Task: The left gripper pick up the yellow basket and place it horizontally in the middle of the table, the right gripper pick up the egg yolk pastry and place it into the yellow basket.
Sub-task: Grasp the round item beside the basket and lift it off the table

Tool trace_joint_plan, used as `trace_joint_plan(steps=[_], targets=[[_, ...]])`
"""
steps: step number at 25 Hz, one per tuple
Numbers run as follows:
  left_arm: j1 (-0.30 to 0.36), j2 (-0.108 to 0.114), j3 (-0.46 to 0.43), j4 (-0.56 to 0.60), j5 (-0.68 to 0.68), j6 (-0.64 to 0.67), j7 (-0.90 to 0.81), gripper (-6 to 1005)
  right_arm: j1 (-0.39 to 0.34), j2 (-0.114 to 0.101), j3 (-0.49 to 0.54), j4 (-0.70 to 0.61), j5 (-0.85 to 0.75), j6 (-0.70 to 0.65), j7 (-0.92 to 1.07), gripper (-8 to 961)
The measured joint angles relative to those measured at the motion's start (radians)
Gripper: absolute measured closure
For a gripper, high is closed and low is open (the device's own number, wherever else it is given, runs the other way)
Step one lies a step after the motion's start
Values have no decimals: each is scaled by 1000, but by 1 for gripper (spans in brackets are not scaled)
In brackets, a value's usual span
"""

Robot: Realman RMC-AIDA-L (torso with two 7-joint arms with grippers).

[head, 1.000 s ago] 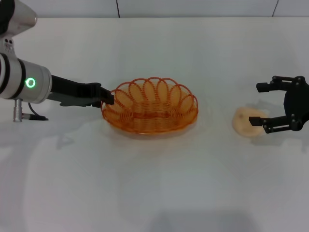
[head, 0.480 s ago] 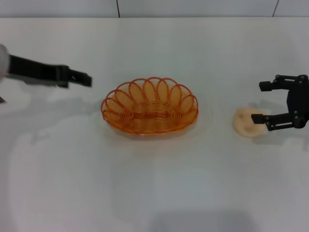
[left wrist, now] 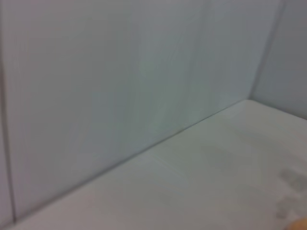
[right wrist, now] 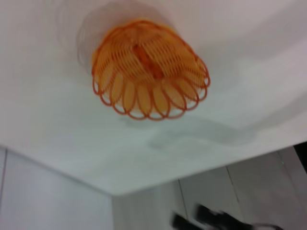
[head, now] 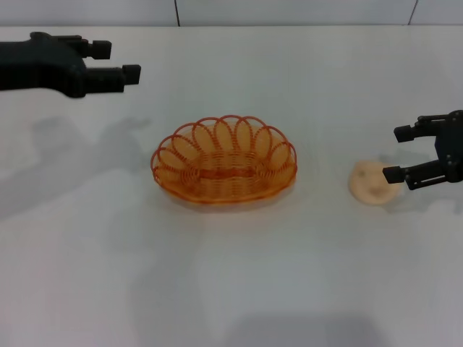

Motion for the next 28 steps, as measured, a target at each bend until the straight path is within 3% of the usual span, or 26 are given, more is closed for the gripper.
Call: trace_joint_plan(steps=[4,9,14,22,28], targets=[[29,-7,7,-31,-40,18,188,277,45,7,-8,-10,-91,-1,107,173],[40,-13,10,-104,-21,77,317,266,75,41,-92,-78,-170,10,215,175],[92,-21,11,-117,-15,126,418,255,101,60,-114,-87,-201,27,228,177],[147,-25,16,-170,-20,129,513,237,107,62,-128,-88,-215,64,231,181],[160,-25,62,-169,-20,131,533,107,134,64,-129,-82,-300,92,282,184]])
